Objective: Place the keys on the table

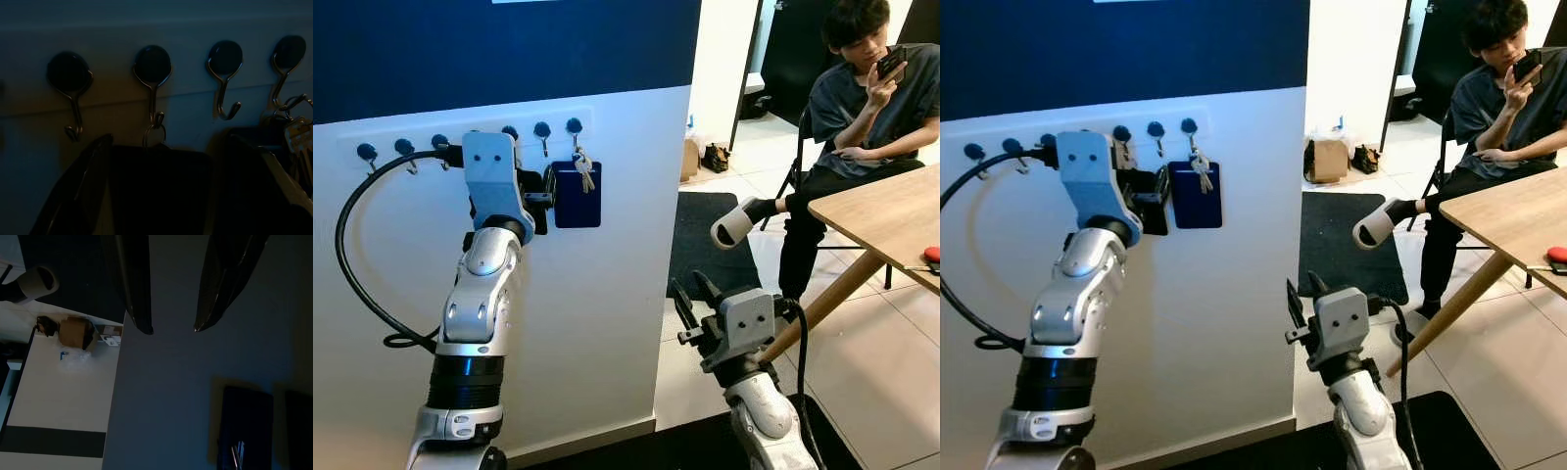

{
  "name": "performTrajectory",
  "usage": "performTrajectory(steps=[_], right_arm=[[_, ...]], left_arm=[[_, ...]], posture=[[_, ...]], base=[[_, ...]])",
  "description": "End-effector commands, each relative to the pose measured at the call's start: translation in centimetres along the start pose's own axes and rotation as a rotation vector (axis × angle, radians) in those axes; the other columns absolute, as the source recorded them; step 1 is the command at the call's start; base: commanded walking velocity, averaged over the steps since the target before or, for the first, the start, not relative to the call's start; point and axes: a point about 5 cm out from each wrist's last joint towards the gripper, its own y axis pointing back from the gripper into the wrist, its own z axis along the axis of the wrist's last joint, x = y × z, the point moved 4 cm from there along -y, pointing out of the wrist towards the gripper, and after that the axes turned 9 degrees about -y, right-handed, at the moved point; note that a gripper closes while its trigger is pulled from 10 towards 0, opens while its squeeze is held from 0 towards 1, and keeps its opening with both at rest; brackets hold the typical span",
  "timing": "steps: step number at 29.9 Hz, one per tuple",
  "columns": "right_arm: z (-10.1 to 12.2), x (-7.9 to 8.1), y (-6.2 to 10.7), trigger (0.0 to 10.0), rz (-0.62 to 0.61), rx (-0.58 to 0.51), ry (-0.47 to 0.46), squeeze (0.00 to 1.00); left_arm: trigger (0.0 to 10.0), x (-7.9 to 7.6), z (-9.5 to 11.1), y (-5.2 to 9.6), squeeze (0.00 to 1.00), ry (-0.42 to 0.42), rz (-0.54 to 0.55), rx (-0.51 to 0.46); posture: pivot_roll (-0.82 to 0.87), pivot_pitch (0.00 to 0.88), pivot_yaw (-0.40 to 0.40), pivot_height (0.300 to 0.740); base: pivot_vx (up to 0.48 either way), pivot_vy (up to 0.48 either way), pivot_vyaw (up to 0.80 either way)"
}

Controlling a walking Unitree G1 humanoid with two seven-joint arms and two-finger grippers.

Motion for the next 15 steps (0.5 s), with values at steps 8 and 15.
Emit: performTrajectory(steps=[8, 15], right_arm=[[-0.22, -0.02, 0.17, 10.0, 0.000, 0.024, -0.019, 0.00], [-0.30, 0.02, 0.17, 10.0, 0.002, 0.034, -0.023, 0.00]], left_arm=[[2.4, 0.74, -0.43, 0.21, 0.00, -0.005, 0.015, 0.003], [0.4, 0.84, -0.65, 0.36, 0.00, -0.003, 0.020, 0.008]], posture=[[0.07, 0.116, 0.086, 0.740], [0.07, 0.116, 0.083, 0.740]], base=[[0.000, 0.000, 0.00], [0.000, 0.000, 0.00]])
